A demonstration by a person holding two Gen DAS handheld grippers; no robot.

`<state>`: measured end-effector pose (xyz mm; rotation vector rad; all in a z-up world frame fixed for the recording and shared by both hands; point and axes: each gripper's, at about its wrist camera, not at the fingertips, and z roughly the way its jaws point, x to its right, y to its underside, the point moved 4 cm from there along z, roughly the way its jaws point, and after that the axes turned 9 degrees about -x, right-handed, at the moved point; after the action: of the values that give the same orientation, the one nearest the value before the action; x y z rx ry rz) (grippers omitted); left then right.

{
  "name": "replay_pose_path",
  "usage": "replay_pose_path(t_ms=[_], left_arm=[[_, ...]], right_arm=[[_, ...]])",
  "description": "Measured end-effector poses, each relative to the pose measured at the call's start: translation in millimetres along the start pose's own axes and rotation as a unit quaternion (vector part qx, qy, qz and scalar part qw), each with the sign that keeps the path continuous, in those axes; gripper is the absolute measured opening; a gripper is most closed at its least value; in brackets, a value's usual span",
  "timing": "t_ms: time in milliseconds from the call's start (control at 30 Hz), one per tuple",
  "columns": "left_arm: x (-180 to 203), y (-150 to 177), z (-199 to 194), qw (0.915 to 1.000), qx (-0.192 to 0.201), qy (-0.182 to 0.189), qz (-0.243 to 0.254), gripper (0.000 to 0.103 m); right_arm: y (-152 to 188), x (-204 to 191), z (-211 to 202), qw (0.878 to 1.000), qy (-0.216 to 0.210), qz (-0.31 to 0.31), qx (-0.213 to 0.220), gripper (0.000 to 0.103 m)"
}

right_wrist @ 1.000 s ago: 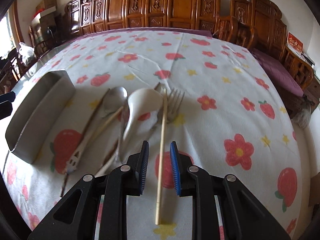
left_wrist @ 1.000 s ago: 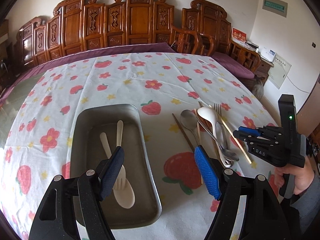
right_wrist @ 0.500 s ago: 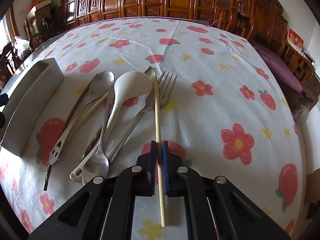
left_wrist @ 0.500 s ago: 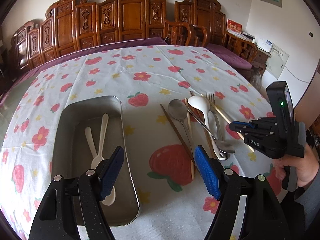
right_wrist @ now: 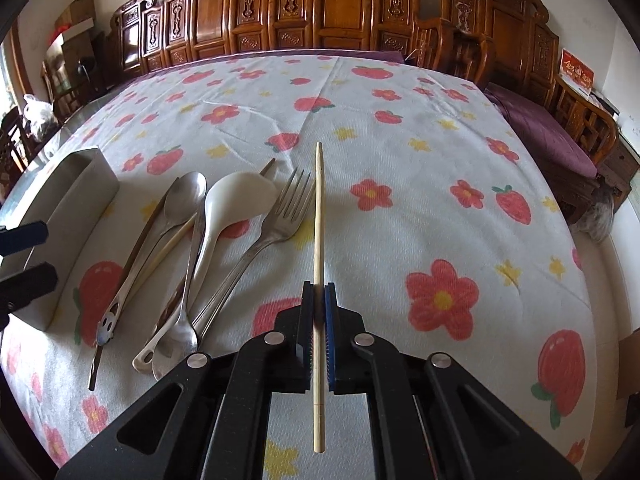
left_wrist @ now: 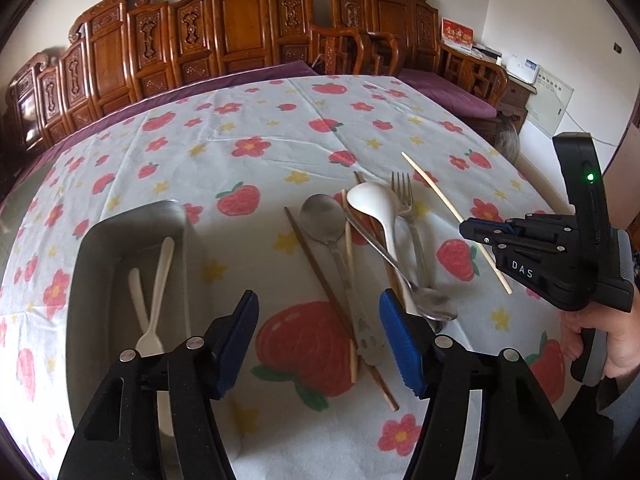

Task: Organize utensils
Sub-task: 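Grasp a steel spoon by its handle with the left tool and lift it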

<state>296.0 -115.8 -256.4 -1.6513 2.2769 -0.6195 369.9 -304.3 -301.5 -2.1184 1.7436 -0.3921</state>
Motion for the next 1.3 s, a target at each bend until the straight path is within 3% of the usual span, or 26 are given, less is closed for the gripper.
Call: replay_pose_path(t_ms=[467, 933, 1300], left_arm=[[17.6, -32.3, 62.8, 0.9977, -0.067, 0.003, 0.003, 0.021], [4.8, -38.0, 82.7, 0.9951, -0.089, 0.016, -0.039, 0.008], [6.7, -40.5, 80.0, 0.9966, -0.079, 0.006, -0.021, 0.005]], right_arm=[[-7.4, 0.3, -6.8, 0.999, -0.032, 0.017, 0.017, 0.006], [-9.0, -10.2, -8.4, 0.999, -0.045, 0.008, 0.021, 0.006], [-9.0, -12.0, -9.2, 0.999, -0.047, 0.007, 0.021, 0.006]])
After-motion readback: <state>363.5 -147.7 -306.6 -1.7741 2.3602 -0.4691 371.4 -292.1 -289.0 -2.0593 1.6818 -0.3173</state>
